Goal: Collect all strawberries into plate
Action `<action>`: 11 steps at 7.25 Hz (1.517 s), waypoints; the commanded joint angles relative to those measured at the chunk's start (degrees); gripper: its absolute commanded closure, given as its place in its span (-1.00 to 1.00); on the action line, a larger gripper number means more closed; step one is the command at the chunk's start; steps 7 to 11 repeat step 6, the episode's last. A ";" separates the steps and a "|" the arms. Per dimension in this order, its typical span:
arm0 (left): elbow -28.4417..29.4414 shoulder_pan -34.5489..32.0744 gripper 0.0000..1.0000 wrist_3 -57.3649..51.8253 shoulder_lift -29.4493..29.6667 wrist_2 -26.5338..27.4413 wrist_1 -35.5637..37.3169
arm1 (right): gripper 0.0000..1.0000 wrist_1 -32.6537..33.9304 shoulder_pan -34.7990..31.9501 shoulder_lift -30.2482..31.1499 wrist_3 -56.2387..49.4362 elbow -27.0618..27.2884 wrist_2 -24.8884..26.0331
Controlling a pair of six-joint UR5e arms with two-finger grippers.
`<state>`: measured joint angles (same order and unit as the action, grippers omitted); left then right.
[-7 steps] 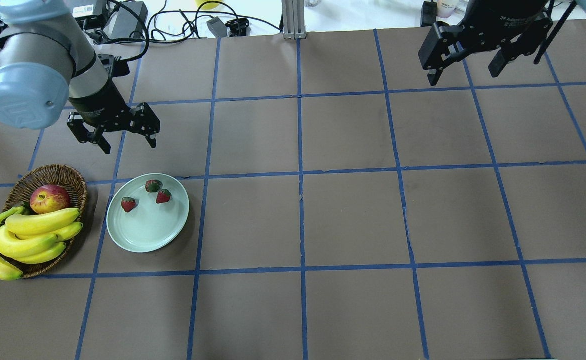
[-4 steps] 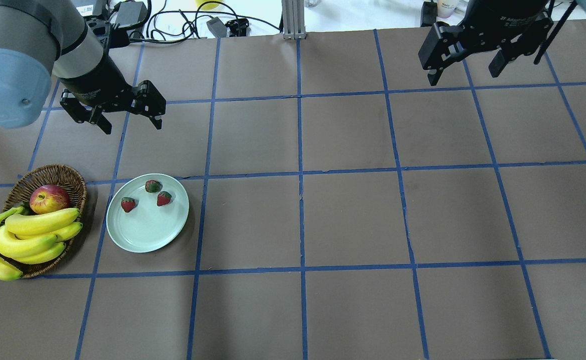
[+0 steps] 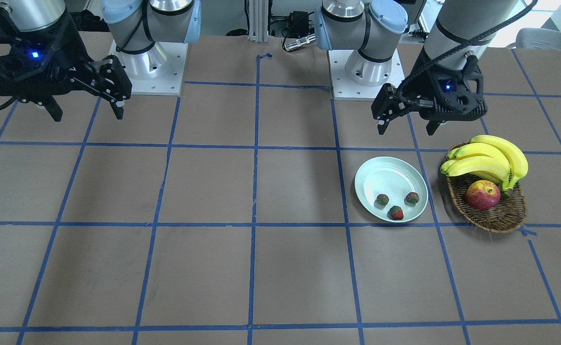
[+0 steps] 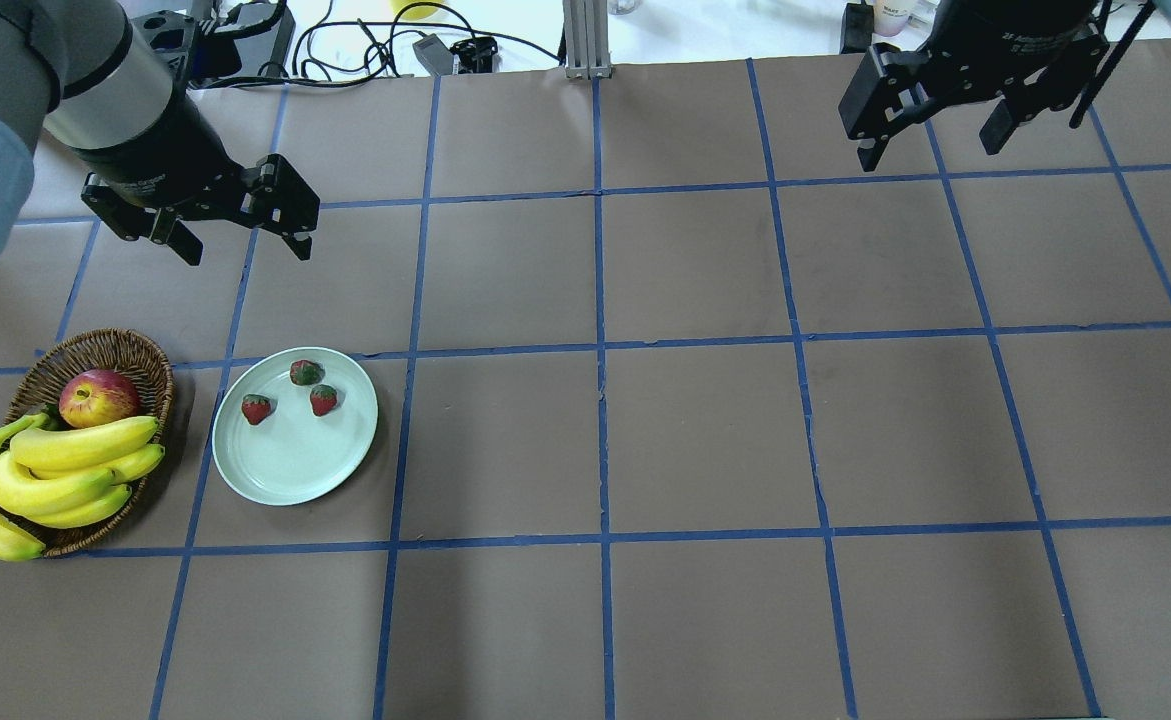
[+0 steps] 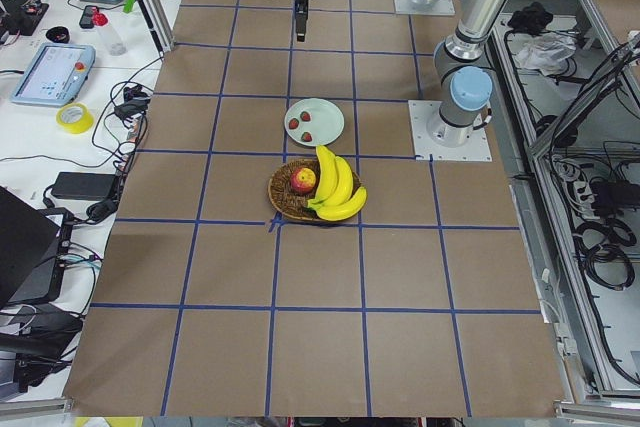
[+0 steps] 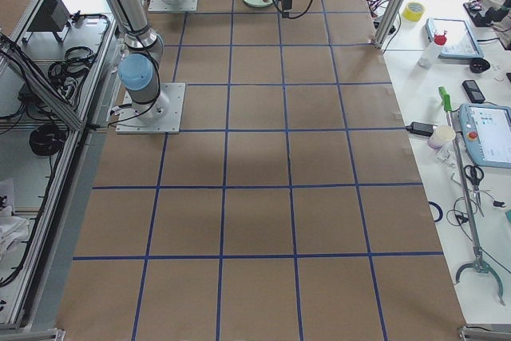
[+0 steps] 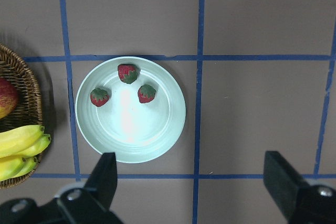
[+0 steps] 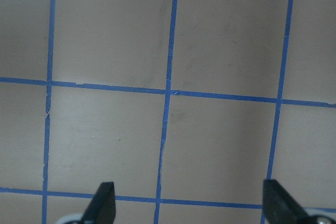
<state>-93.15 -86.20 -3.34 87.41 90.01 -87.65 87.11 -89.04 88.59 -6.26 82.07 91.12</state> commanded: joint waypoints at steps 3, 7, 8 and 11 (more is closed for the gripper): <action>1.40 -2.12 -1.00 -0.09 -1.54 -0.80 -5.61 | -1.00 -0.01 0.09 0.00 0.02 0.02 -0.24; 1.31 -2.66 -1.00 -0.09 -1.62 -0.27 -5.61 | -1.00 0.08 0.18 0.00 0.02 0.02 -0.25; 1.31 -2.66 -1.00 -0.09 -1.62 -0.27 -5.61 | -1.00 0.08 0.18 0.00 0.02 0.02 -0.25; 1.31 -2.66 -1.00 -0.09 -1.62 -0.27 -5.61 | -1.00 0.08 0.18 0.00 0.02 0.02 -0.25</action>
